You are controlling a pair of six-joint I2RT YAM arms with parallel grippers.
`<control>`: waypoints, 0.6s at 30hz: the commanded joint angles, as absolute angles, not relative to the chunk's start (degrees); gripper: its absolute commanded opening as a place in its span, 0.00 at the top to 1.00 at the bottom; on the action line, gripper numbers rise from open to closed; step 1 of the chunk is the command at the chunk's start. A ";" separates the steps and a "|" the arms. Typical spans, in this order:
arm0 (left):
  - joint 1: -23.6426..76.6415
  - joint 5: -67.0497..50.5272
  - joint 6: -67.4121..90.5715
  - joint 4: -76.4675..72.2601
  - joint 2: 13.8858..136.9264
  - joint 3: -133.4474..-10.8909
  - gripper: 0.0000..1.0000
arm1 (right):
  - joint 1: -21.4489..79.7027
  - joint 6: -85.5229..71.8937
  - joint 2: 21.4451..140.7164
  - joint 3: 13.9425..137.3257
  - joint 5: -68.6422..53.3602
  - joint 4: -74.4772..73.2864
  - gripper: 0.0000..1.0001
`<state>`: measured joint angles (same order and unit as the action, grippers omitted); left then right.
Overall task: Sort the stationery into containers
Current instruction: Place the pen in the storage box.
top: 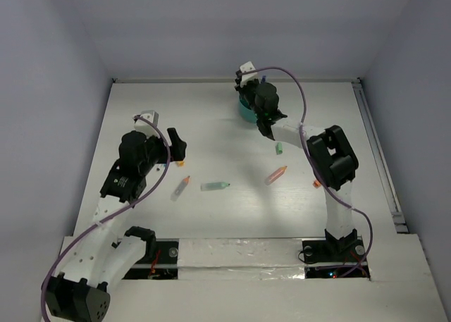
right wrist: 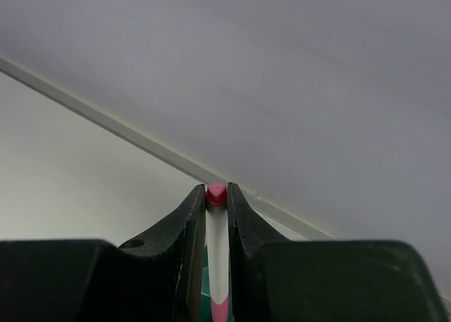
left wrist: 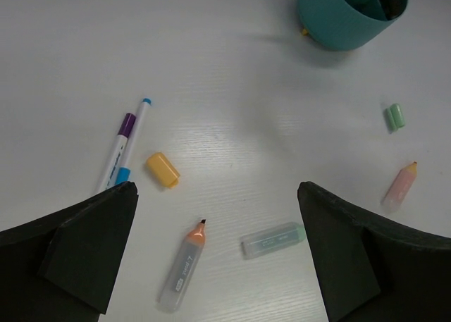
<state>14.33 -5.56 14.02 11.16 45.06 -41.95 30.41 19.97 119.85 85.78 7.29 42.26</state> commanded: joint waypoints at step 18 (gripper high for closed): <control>13.45 10.72 18.54 18.81 62.74 -47.98 0.12 | 30.76 16.18 112.78 79.63 7.30 45.27 0.35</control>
<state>13.76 7.73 17.58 17.82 61.04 -44.56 30.41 18.13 118.52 79.66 8.05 43.66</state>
